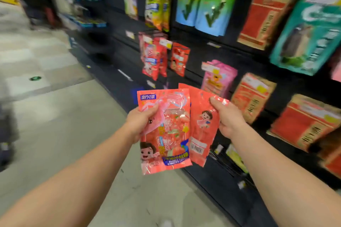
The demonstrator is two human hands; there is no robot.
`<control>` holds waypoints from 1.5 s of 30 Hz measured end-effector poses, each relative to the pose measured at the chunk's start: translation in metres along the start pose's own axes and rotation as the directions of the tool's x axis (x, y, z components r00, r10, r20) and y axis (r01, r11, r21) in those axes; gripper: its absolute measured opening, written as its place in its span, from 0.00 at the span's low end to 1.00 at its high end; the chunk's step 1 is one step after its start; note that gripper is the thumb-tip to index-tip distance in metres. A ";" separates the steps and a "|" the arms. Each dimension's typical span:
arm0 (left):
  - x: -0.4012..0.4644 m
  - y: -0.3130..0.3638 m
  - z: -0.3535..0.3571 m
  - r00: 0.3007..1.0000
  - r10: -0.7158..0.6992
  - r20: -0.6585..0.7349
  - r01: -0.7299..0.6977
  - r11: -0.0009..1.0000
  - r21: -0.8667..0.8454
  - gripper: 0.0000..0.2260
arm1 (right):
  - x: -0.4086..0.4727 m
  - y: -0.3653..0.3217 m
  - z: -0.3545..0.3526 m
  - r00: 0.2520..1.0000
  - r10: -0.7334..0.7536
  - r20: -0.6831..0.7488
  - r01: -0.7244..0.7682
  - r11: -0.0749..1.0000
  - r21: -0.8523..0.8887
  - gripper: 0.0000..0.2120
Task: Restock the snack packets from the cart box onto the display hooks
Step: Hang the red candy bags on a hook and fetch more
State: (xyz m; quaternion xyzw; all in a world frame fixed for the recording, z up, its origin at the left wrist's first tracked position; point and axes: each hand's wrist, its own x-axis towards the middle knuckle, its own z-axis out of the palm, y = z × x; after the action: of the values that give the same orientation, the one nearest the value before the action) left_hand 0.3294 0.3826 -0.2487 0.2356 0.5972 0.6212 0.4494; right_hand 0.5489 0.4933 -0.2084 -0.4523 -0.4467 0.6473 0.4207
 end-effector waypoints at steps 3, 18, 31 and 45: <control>0.043 0.014 -0.047 0.996 -0.004 -0.085 0.004 1.000 -0.003 0.09 | 0.052 0.013 0.063 0.998 -0.052 0.046 0.058 0.986 -0.154 0.03; 0.262 0.126 -0.230 0.922 0.079 -0.380 -0.064 0.997 0.051 0.10 | 0.291 0.006 0.356 0.952 -0.186 0.241 0.253 0.924 -0.286 0.05; 0.490 0.207 -0.403 0.984 0.035 -0.175 -0.007 0.988 0.155 0.13 | 0.420 0.056 0.557 0.993 -0.069 0.094 0.088 0.970 -0.225 0.03; 0.687 0.231 -0.381 0.985 -0.131 0.111 0.097 0.958 0.270 0.08 | 0.530 0.052 0.574 0.968 -0.104 -0.227 0.064 0.982 -0.178 0.06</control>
State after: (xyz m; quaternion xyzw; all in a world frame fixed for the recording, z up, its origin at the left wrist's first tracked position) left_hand -0.3840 0.7841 -0.2626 0.2976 0.6571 0.4929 0.4865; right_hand -0.1360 0.8695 -0.2587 -0.5404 -0.4661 0.5303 0.4578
